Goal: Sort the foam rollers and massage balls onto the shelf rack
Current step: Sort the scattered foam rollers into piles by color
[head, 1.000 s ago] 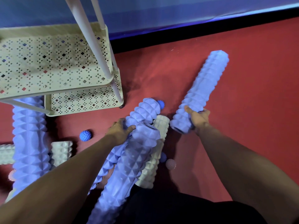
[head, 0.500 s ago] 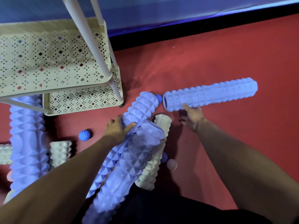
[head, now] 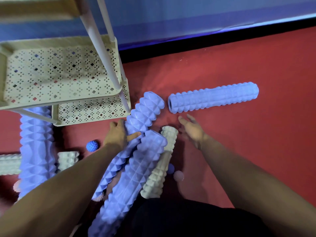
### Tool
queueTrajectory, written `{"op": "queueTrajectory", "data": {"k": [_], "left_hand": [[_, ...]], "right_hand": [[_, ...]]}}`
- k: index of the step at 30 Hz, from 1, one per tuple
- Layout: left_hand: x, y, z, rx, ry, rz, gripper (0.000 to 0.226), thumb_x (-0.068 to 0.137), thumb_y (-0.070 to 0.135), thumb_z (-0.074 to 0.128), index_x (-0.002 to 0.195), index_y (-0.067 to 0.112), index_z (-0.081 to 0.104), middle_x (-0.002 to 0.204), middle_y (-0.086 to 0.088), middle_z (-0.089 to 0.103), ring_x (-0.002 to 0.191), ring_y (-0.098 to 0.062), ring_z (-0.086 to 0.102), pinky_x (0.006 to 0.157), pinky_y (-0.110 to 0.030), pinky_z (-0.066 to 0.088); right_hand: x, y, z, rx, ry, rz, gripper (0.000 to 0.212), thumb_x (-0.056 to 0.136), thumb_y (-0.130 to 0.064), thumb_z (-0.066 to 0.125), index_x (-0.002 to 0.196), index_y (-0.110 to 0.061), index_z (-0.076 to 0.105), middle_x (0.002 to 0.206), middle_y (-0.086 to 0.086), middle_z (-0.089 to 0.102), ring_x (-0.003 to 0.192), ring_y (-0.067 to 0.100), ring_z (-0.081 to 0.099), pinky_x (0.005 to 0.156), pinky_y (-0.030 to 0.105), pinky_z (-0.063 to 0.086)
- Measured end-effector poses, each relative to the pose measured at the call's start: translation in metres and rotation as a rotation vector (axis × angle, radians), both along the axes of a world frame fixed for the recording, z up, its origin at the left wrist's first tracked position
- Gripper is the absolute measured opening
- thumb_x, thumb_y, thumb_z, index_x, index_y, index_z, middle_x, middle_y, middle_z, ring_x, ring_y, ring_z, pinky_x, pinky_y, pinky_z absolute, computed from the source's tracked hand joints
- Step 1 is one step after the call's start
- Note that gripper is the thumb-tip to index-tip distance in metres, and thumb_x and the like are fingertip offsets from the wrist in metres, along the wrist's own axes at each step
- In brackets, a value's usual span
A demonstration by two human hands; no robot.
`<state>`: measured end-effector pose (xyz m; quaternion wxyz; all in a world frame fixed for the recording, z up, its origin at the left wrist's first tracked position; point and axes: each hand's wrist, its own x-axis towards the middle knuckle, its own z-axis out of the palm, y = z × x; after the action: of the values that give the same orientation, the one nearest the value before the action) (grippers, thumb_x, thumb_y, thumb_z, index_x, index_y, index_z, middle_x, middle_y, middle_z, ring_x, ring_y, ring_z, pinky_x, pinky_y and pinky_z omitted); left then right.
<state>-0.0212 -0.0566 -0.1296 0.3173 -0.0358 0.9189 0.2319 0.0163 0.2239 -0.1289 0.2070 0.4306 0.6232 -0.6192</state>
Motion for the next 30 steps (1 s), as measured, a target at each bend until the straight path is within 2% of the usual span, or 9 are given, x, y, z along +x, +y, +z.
{"op": "queueTrajectory", "data": {"k": [5, 9, 12, 14, 16, 19, 22, 25, 30], "left_hand": [[-0.012, 0.000, 0.062, 0.001, 0.150, -0.118, 0.109, 0.059, 0.087, 0.051, 0.143, 0.018, 0.042, 0.115, -0.014, 0.047, 0.100, -0.039, 0.059, 0.090, -0.045, 0.051], [-0.010, 0.021, 0.121, 0.106, 0.238, -0.195, 0.093, 0.070, 0.073, 0.069, 0.143, 0.021, 0.044, 0.111, -0.008, 0.045, 0.105, -0.032, 0.054, 0.091, -0.033, 0.045], [-0.004, 0.035, 0.168, 0.215, 0.292, -0.230, 0.088, 0.068, 0.067, 0.076, 0.135, 0.016, 0.052, 0.110, -0.009, 0.048, 0.098, -0.023, 0.050, 0.081, -0.022, 0.035], [-0.002, 0.040, 0.203, 0.254, 0.317, -0.242, 0.094, 0.059, 0.082, 0.066, 0.127, 0.017, 0.056, 0.105, -0.009, 0.051, 0.096, -0.023, 0.050, 0.081, -0.026, 0.038], [-0.001, 0.041, 0.236, 0.280, 0.351, -0.252, 0.096, 0.055, 0.088, 0.054, 0.123, 0.020, 0.058, 0.101, -0.008, 0.054, 0.096, -0.025, 0.052, 0.081, -0.032, 0.042], [0.013, 0.037, 0.297, 0.295, 0.401, -0.300, 0.090, 0.062, 0.082, 0.063, 0.129, 0.023, 0.057, 0.105, -0.006, 0.055, 0.099, -0.022, 0.053, 0.083, -0.031, 0.043], [0.027, 0.031, 0.337, 0.279, 0.459, -0.338, 0.088, 0.069, 0.075, 0.070, 0.138, 0.024, 0.050, 0.111, -0.002, 0.049, 0.104, -0.018, 0.053, 0.094, -0.032, 0.045], [0.051, 0.021, 0.378, 0.284, 0.527, -0.363, 0.091, 0.072, 0.073, 0.069, 0.143, 0.023, 0.045, 0.117, 0.000, 0.048, 0.115, -0.017, 0.050, 0.104, -0.032, 0.041], [0.092, -0.018, 0.418, 0.090, 0.561, -0.464, 0.125, 0.058, 0.085, 0.068, 0.157, 0.027, 0.017, 0.146, -0.004, 0.040, 0.135, -0.025, 0.043, 0.110, -0.040, 0.038]], "right_hand": [[-0.002, -0.013, 0.069, -0.068, 0.075, 0.123, 0.055, 0.097, -0.035, 0.062, 0.146, -0.029, 0.039, 0.135, -0.002, 0.056, 0.117, 0.022, 0.057, 0.068, 0.023, 0.045], [0.002, -0.018, 0.122, -0.180, 0.083, 0.333, 0.057, 0.086, -0.041, 0.074, 0.138, -0.037, 0.050, 0.133, -0.011, 0.062, 0.126, 0.018, 0.056, 0.103, 0.038, 0.045], [0.008, -0.023, 0.169, -0.231, 0.128, 0.433, 0.069, 0.070, -0.055, 0.083, 0.131, -0.038, 0.055, 0.128, -0.013, 0.066, 0.123, 0.016, 0.060, 0.112, 0.046, 0.040], [0.015, -0.027, 0.202, -0.264, 0.184, 0.438, 0.076, 0.064, -0.060, 0.084, 0.130, -0.035, 0.056, 0.127, -0.010, 0.068, 0.121, 0.018, 0.063, 0.110, 0.048, 0.043], [0.022, -0.032, 0.235, -0.301, 0.247, 0.404, 0.068, 0.071, -0.059, 0.081, 0.129, -0.032, 0.059, 0.125, -0.006, 0.069, 0.118, 0.020, 0.065, 0.108, 0.050, 0.045], [0.038, -0.050, 0.283, -0.354, 0.373, 0.299, 0.067, 0.077, -0.054, 0.077, 0.132, -0.017, 0.061, 0.125, 0.009, 0.069, 0.115, 0.029, 0.066, 0.102, 0.052, 0.050], [0.055, -0.073, 0.322, -0.378, 0.513, 0.165, 0.052, 0.086, -0.043, 0.070, 0.125, -0.009, 0.066, 0.117, 0.017, 0.071, 0.107, 0.033, 0.069, 0.092, 0.050, 0.056], [0.078, -0.093, 0.348, -0.355, 0.613, 0.047, 0.059, 0.083, -0.046, 0.075, 0.122, -0.002, 0.067, 0.114, 0.025, 0.070, 0.106, 0.042, 0.068, 0.094, 0.056, 0.054], [0.109, -0.109, 0.394, -0.350, 0.700, -0.149, 0.049, 0.090, -0.050, 0.064, 0.120, -0.011, 0.068, 0.107, 0.013, 0.075, 0.086, 0.024, 0.073, 0.070, 0.036, 0.058]]}}
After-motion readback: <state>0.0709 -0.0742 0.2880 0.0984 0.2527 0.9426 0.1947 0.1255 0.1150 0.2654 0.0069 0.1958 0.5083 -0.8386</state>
